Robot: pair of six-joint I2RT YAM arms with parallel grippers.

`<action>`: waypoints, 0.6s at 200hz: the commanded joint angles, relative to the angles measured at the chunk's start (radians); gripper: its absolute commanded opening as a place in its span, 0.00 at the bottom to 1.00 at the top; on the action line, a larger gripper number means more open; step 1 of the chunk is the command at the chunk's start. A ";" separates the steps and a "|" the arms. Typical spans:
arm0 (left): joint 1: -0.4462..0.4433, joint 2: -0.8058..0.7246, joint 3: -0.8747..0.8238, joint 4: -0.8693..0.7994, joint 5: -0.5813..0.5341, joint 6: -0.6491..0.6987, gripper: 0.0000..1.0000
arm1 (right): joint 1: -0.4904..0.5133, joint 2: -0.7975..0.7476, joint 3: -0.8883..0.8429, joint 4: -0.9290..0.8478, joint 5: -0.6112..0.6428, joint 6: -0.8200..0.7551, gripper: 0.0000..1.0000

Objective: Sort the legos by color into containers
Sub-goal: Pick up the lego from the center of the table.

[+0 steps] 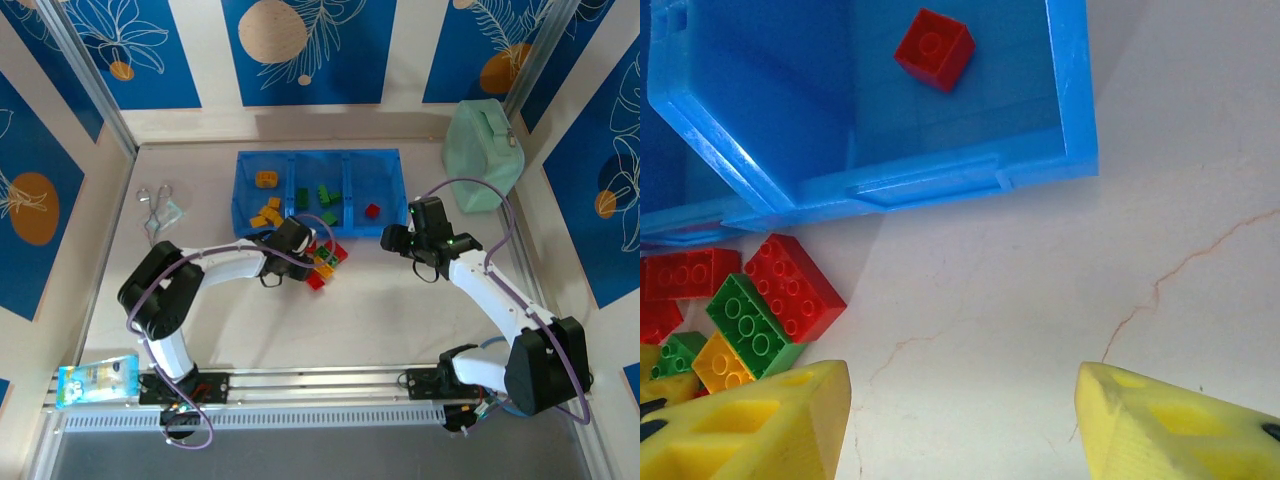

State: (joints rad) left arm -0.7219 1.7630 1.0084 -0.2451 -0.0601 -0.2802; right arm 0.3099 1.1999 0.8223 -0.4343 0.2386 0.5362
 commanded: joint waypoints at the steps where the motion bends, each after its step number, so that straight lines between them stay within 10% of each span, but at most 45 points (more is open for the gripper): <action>1: 0.013 0.008 -0.006 -0.110 0.003 0.007 0.37 | -0.008 -0.035 -0.009 -0.006 -0.001 0.015 0.61; 120: 0.013 -0.163 0.037 -0.164 -0.010 -0.006 0.34 | -0.015 -0.089 -0.027 -0.019 0.002 0.016 0.61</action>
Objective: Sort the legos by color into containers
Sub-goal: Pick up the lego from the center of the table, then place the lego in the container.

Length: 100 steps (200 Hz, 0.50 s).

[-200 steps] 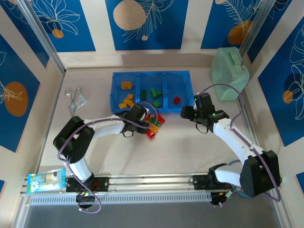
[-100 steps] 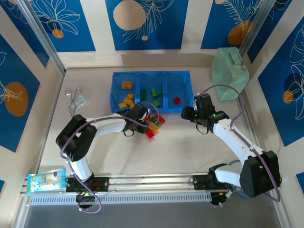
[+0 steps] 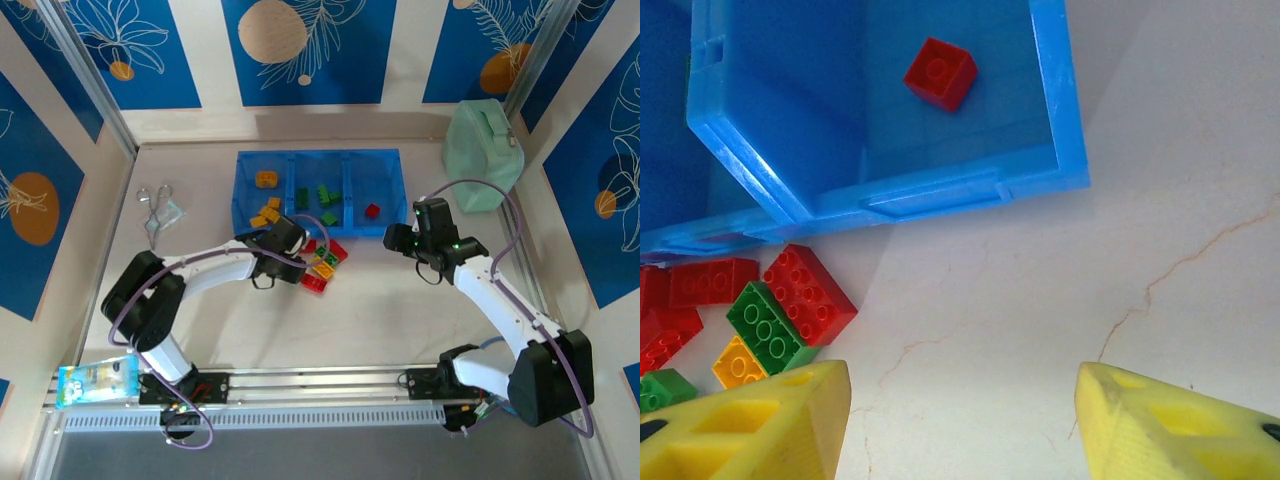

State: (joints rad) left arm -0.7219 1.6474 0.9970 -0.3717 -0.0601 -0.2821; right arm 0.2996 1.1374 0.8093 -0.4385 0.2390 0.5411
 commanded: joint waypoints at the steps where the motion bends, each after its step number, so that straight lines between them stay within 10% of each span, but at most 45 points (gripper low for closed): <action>1: 0.012 -0.048 0.049 -0.038 -0.010 -0.004 0.34 | -0.007 -0.026 -0.015 -0.016 0.002 0.011 0.61; 100: 0.060 0.136 0.381 -0.052 -0.014 0.035 0.34 | -0.015 -0.053 -0.042 -0.015 -0.073 -0.003 0.61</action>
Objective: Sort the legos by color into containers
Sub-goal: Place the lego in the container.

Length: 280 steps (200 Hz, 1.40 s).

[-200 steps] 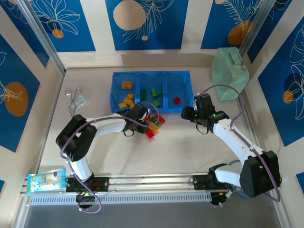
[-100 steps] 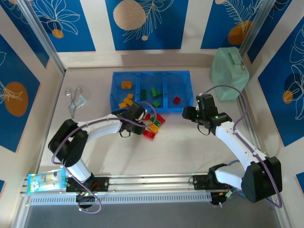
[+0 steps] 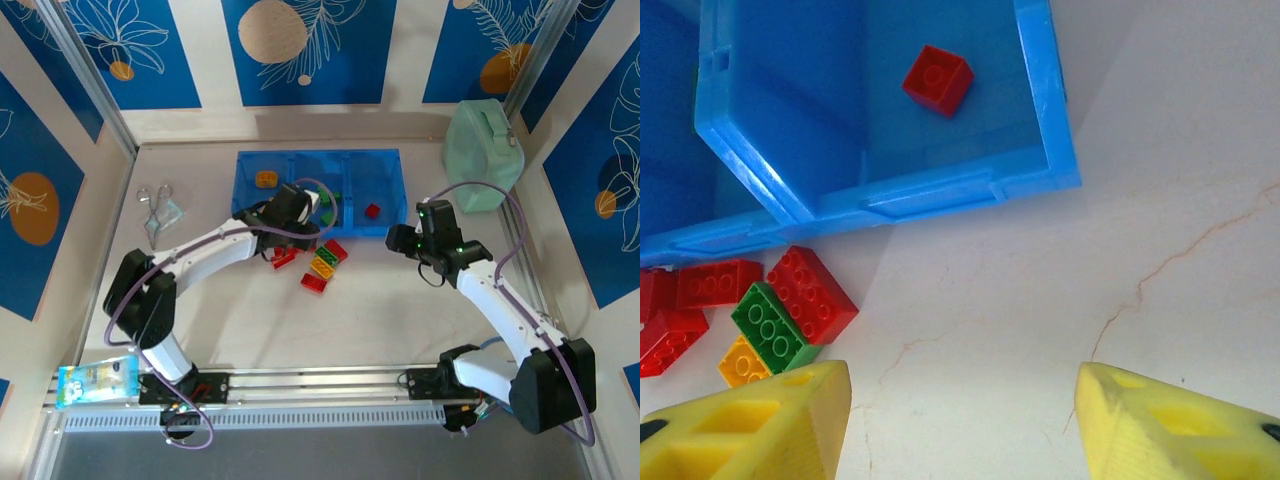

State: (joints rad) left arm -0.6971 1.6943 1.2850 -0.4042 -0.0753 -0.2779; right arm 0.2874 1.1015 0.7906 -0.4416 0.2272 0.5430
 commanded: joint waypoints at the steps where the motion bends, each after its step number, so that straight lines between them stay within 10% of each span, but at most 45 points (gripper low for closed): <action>1: 0.035 0.092 0.098 -0.020 0.002 0.032 0.34 | -0.003 -0.017 -0.024 -0.012 -0.064 -0.006 0.61; 79: 0.101 0.321 0.398 -0.082 -0.001 0.072 0.36 | 0.046 -0.030 -0.087 0.001 -0.128 -0.021 0.62; 142: 0.104 0.300 0.437 -0.092 0.014 0.079 0.58 | 0.102 -0.002 -0.064 0.012 -0.119 -0.003 0.64; 280: 0.075 -0.411 -0.489 0.241 0.009 -0.077 0.58 | 0.358 0.528 0.317 0.056 -0.213 -0.097 0.59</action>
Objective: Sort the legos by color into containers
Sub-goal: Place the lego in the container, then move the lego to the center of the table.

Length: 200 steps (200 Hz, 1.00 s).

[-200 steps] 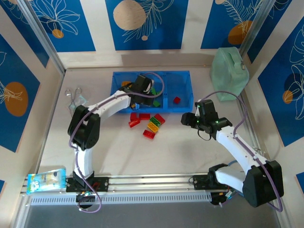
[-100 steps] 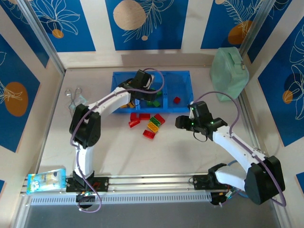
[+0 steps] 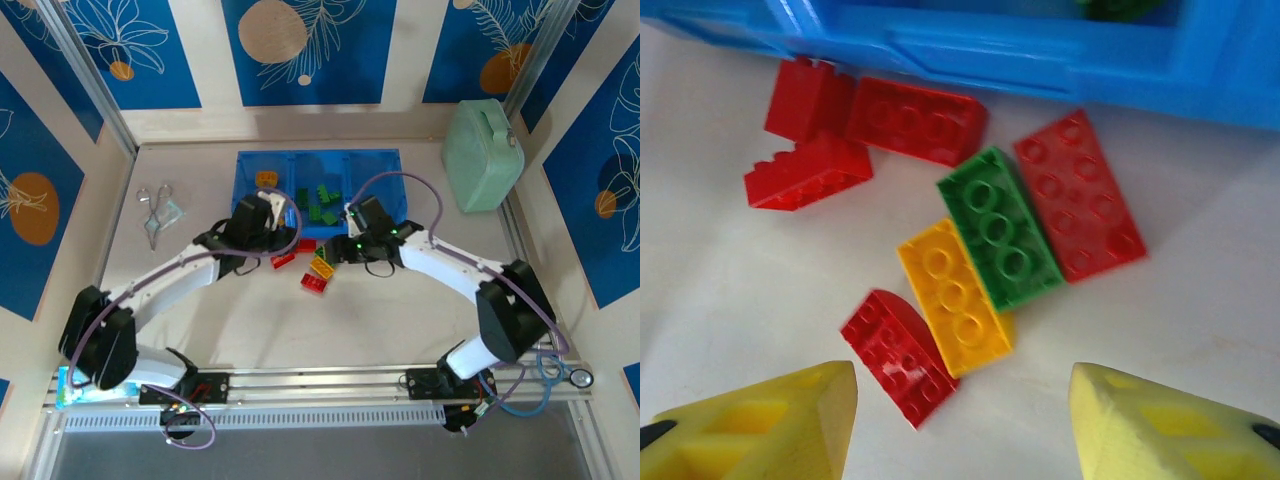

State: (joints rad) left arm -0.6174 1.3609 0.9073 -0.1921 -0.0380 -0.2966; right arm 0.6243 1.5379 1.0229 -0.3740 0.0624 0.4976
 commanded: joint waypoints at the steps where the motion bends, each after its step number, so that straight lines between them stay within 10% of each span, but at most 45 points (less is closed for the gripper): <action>1: -0.005 -0.081 -0.117 0.029 -0.029 -0.060 0.58 | 0.021 0.098 0.088 -0.012 -0.048 -0.053 0.59; 86: -0.005 -0.315 -0.322 -0.017 -0.107 -0.115 0.58 | 0.049 0.333 0.278 -0.068 -0.059 -0.088 0.60; 200: -0.005 -0.263 -0.290 0.014 -0.083 -0.110 0.57 | 0.054 0.261 0.084 -0.034 -0.030 -0.048 0.59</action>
State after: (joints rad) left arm -0.6174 1.0901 0.5972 -0.1967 -0.1246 -0.3954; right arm 0.6804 1.8370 1.1767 -0.3752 0.0322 0.4328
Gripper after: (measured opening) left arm 0.572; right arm 0.592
